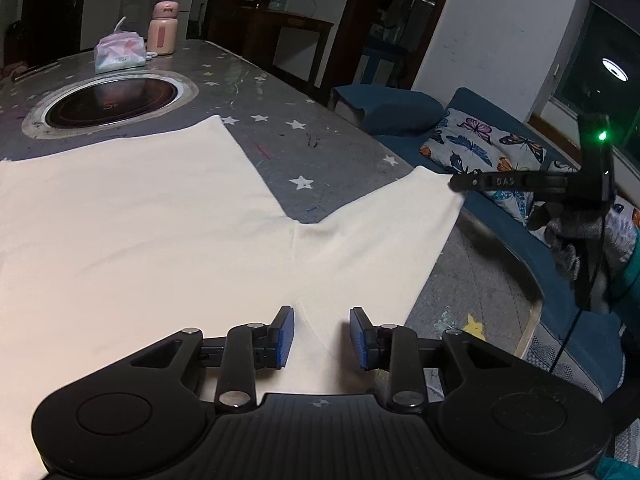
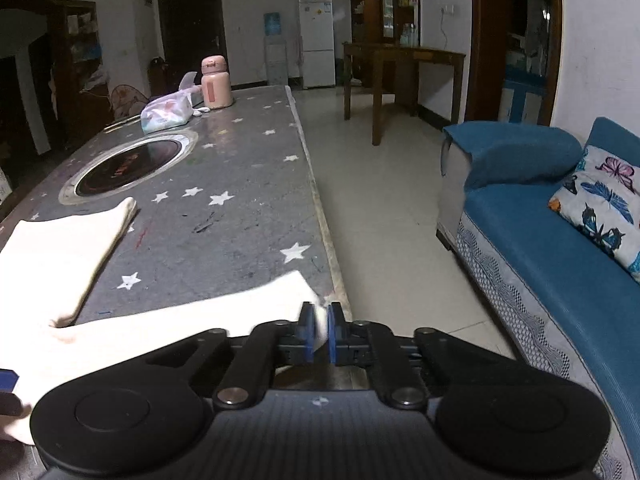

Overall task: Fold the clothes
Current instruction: 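Grasp the sleeve cuff nearest the right tool with the right tool, then lift the sleeve with the right tool, fold it across the body, release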

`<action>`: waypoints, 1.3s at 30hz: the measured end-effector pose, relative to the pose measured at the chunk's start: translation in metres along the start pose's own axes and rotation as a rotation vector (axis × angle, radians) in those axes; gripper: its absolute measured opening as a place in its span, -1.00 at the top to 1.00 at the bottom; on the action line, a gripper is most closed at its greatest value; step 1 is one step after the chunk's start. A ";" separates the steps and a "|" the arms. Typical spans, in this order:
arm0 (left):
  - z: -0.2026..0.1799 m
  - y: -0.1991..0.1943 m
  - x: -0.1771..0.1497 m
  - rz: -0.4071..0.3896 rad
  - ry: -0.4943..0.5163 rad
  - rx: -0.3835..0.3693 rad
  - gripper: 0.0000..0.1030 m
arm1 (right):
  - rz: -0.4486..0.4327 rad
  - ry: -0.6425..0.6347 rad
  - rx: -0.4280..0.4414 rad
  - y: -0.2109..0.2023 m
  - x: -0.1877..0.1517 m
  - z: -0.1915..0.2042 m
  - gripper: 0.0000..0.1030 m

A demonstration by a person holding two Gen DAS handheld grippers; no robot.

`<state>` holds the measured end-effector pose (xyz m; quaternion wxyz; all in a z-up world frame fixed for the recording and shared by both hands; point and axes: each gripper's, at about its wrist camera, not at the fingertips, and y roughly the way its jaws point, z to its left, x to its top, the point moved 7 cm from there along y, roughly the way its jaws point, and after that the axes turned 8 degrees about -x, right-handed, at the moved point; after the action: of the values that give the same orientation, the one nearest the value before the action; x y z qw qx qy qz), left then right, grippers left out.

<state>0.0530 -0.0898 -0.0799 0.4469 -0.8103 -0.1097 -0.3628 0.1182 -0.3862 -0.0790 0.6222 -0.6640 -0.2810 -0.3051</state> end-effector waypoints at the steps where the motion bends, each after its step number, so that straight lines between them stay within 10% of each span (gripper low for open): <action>1: 0.002 -0.004 0.001 -0.005 0.004 0.009 0.32 | 0.006 0.000 -0.007 0.002 -0.001 0.000 0.45; 12: 0.015 -0.018 0.013 -0.022 0.013 0.092 0.05 | 0.051 -0.004 -0.012 0.014 -0.017 0.007 0.36; 26: 0.028 -0.018 0.010 0.000 -0.020 0.151 -0.12 | 0.000 -0.027 0.042 -0.010 -0.005 0.021 0.82; 39: 0.058 -0.054 0.003 -0.044 -0.079 0.251 -0.37 | -0.129 -0.166 0.273 -0.080 0.047 0.113 0.84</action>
<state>0.0568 -0.0123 -0.0632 0.5320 -0.7590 -0.1896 -0.3240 0.0947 -0.2688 0.0047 0.6603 -0.5767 -0.4125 -0.2475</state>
